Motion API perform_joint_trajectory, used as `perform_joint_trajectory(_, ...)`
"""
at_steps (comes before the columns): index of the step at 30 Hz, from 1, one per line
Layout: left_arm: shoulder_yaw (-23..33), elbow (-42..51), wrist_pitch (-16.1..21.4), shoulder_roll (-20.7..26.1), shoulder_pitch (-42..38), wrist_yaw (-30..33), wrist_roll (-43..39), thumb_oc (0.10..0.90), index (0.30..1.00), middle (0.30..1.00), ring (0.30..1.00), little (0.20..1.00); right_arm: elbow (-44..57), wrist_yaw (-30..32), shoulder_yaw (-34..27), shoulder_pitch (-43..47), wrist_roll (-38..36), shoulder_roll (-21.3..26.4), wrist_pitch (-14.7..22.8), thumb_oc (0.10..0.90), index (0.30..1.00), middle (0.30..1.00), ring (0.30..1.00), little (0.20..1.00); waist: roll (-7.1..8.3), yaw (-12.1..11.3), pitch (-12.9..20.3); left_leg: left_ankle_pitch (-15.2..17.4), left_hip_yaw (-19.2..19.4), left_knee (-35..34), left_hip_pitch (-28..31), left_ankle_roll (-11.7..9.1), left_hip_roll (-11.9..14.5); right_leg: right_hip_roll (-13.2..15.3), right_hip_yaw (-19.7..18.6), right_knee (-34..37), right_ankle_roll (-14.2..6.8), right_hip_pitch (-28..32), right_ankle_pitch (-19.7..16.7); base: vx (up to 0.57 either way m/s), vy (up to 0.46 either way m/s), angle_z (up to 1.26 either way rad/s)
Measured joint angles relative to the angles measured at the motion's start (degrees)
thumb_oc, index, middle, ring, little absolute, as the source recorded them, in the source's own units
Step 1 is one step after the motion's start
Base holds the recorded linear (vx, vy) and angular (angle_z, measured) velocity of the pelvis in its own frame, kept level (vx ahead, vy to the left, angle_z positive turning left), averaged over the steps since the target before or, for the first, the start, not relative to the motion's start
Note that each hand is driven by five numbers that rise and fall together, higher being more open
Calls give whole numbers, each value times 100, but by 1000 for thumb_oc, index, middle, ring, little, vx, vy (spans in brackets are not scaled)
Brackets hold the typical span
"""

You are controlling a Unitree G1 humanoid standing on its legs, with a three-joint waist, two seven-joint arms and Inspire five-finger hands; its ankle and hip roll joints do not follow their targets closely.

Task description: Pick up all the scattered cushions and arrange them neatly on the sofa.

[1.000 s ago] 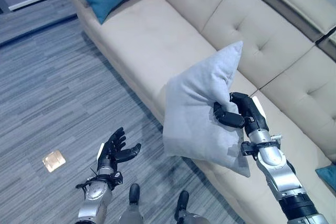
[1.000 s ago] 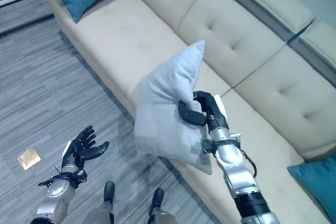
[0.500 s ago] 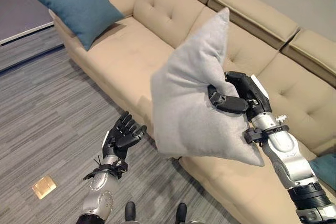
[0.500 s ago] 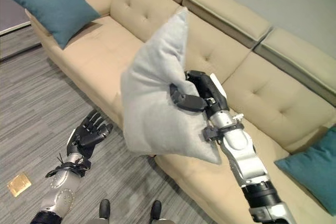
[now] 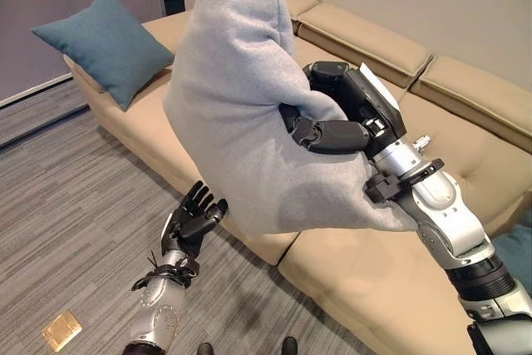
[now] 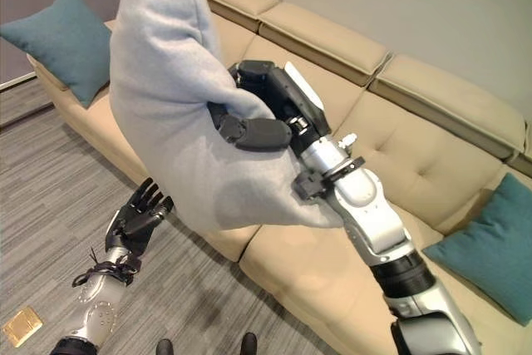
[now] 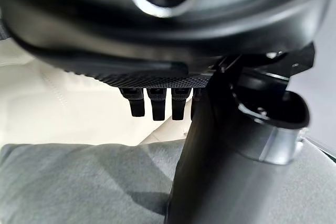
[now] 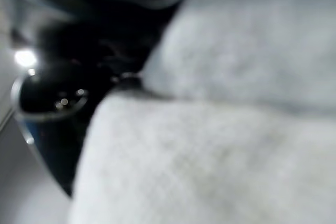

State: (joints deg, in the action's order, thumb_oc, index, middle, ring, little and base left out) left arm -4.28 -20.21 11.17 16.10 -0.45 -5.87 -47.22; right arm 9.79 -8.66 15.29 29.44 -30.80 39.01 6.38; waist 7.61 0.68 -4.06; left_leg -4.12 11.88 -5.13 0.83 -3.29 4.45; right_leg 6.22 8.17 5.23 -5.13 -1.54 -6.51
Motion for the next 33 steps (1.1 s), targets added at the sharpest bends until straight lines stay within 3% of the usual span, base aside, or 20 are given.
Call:
perform_joint_trajectory(12, 102, -21, -25, 42, -3, -159, -7, 800, 900, 900, 900, 900, 25, -171, -1, 5, -110, 67, 0, 400, 300, 300, 300, 300, -27, 15, 16, 0, 29, 0, 7, 0, 6, -8, -55, 0, 8, -26, -13, 7, 6, -2)
perform_joint_trajectory(15, -249, 16, -200, 295, -53, -610, -236, 800, 900, 900, 900, 900, 84, -241, -1, 25, -110, -30, -1, 400, 300, 300, 300, 300, -60, 41, 34, 0, 34, 0, 11, 1, -4, -2, -61, 0, 16, -28, -23, 9, 33, -1)
perform_joint_trajectory(17, -545, 122, -372, 521, -121, -799, -352, 405, 307, 307, 307, 307, 84, -256, -1, 45, -107, -85, -2, 400, 300, 300, 300, 300, -99, 41, 56, 0, 39, 0, 10, 1, -8, 2, -63, 0, 13, -29, -25, 0, 0, 0)
perform_joint_trajectory(21, -454, 98, -637, 561, -141, -967, -512, 400, 300, 300, 300, 300, 125, -270, -27, 76, -105, -130, -2, 400, 300, 300, 300, 300, -131, 121, 74, 0, 48, -2, 10, 1, 4, -5, -65, 1, 13, -34, -25, 0, 0, 0)
perform_joint_trajectory(33, -341, 54, -647, 448, -161, -981, -662, 400, 300, 300, 300, 300, 144, -345, -174, -45, 170, -618, -5, 400, 300, 300, 300, 300, -146, 143, 78, -1, 33, 0, 5, 1, 35, 3, -55, 1, 13, -35, -25, 0, 0, 0)
